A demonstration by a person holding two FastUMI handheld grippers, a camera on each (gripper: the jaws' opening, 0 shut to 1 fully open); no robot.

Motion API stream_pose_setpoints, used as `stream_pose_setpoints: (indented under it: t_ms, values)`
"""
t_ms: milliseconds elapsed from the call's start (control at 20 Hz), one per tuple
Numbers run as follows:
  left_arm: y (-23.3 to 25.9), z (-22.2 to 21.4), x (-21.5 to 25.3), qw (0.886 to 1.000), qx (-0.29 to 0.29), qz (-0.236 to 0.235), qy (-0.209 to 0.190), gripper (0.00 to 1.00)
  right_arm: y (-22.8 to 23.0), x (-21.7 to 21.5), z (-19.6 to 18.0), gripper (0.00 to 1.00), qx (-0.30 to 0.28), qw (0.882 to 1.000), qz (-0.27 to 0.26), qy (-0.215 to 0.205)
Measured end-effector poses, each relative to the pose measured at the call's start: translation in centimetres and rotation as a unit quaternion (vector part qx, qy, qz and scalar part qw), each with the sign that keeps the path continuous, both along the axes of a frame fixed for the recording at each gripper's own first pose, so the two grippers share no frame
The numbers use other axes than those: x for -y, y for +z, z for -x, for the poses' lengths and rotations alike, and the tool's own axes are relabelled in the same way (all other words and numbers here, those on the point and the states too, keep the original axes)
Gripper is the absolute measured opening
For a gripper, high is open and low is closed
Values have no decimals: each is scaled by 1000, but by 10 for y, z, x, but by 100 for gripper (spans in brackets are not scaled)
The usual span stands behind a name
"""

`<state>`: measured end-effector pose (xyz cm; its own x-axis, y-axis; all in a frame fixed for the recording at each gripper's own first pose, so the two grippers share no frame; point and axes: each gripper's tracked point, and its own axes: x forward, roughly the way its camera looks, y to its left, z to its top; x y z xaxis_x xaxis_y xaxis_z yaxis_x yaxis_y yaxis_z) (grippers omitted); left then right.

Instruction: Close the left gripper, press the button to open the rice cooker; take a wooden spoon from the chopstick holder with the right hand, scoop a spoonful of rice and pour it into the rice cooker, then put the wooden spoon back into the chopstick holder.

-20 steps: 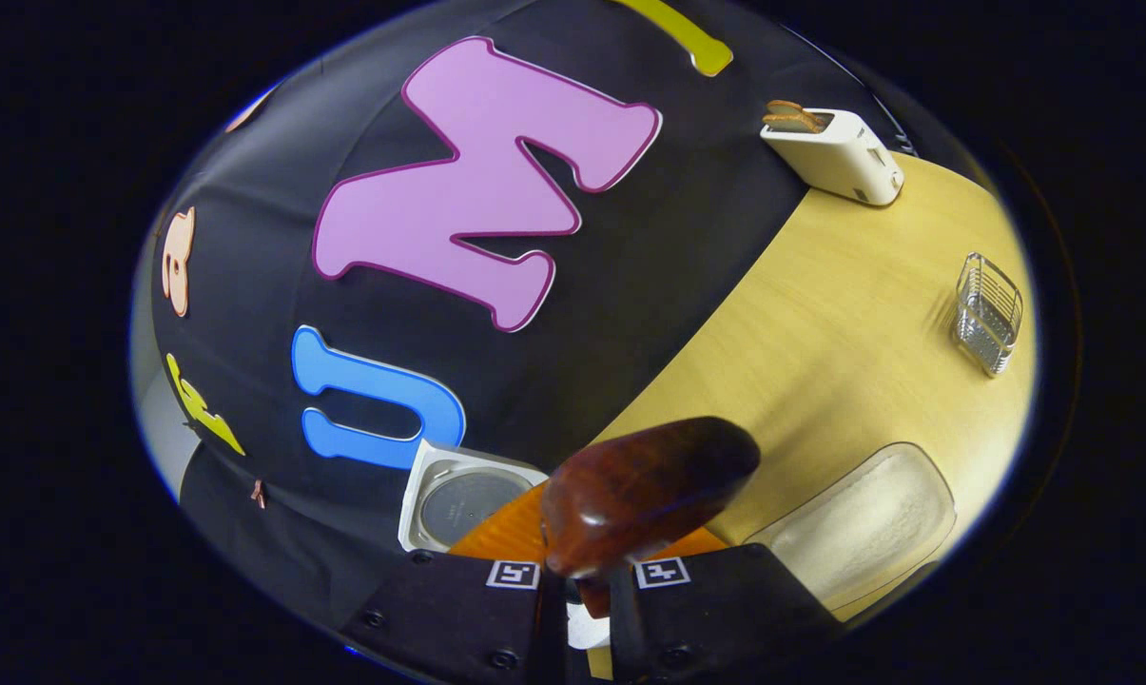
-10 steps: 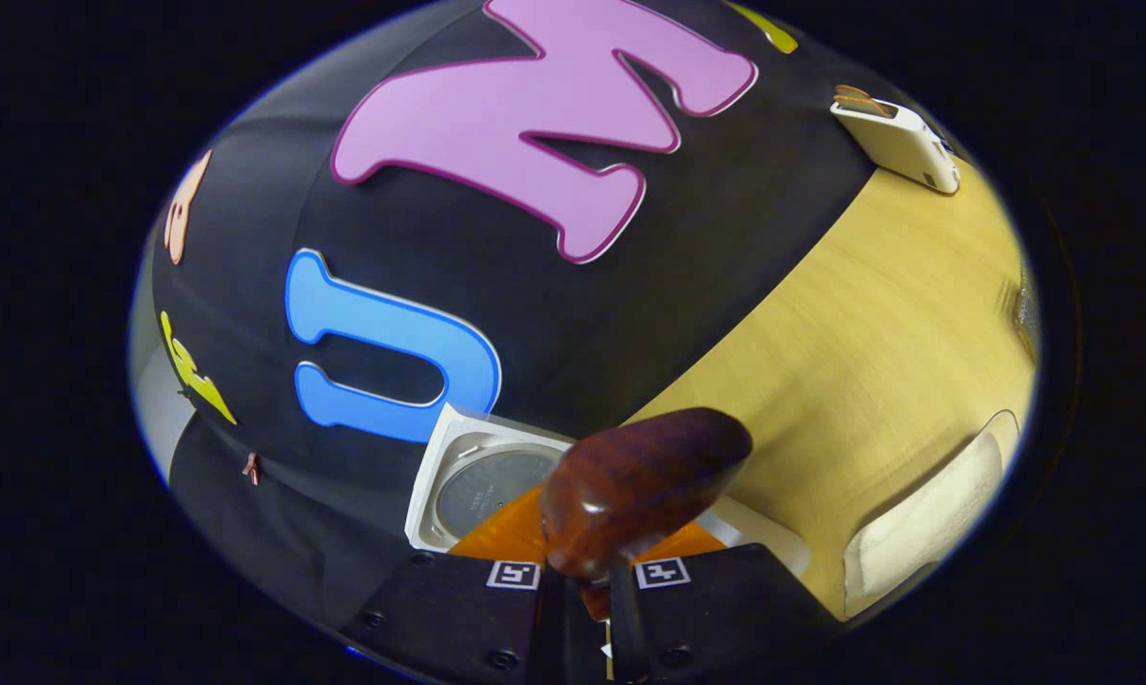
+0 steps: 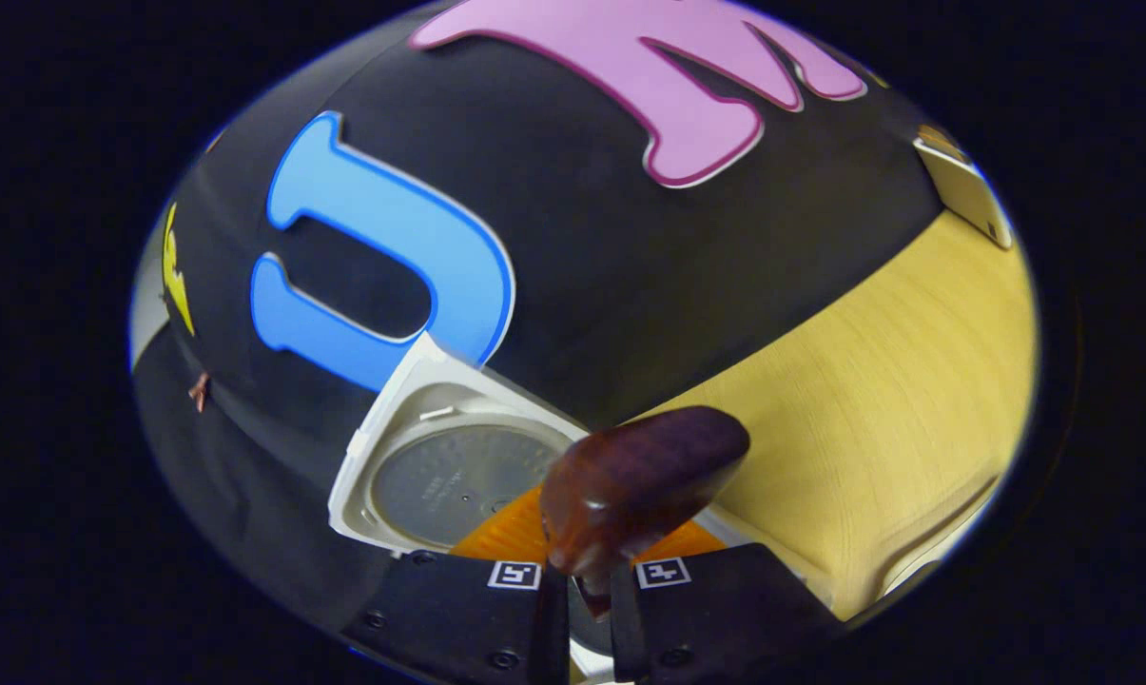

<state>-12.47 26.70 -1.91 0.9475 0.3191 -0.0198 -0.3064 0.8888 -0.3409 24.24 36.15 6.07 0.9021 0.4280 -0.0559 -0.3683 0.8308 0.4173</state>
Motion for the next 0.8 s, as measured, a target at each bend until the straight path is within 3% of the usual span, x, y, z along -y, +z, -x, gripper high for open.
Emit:
stream_pose_setpoints:
  t_ms: [150,400,550,600,650,800]
  values:
    - [-1,-2,-2,1000,2,5,4,96,-14,-15,-3,22,36,996,78,3]
    - [-5,-2,-4,1000,3,8,8,96,-28,-28,0,22,85,983,160,8]
    - [-11,-1,-5,1000,1,13,10,96,-30,-39,6,22,132,969,208,14]
    - [-13,0,-5,1000,0,16,10,92,-31,-42,8,21,147,964,222,15]
    - [-16,-1,-6,1000,-1,20,10,96,-31,-45,11,21,161,958,235,16]
    - [-18,1,-8,1000,1,24,12,96,-28,-55,18,21,217,934,282,21]
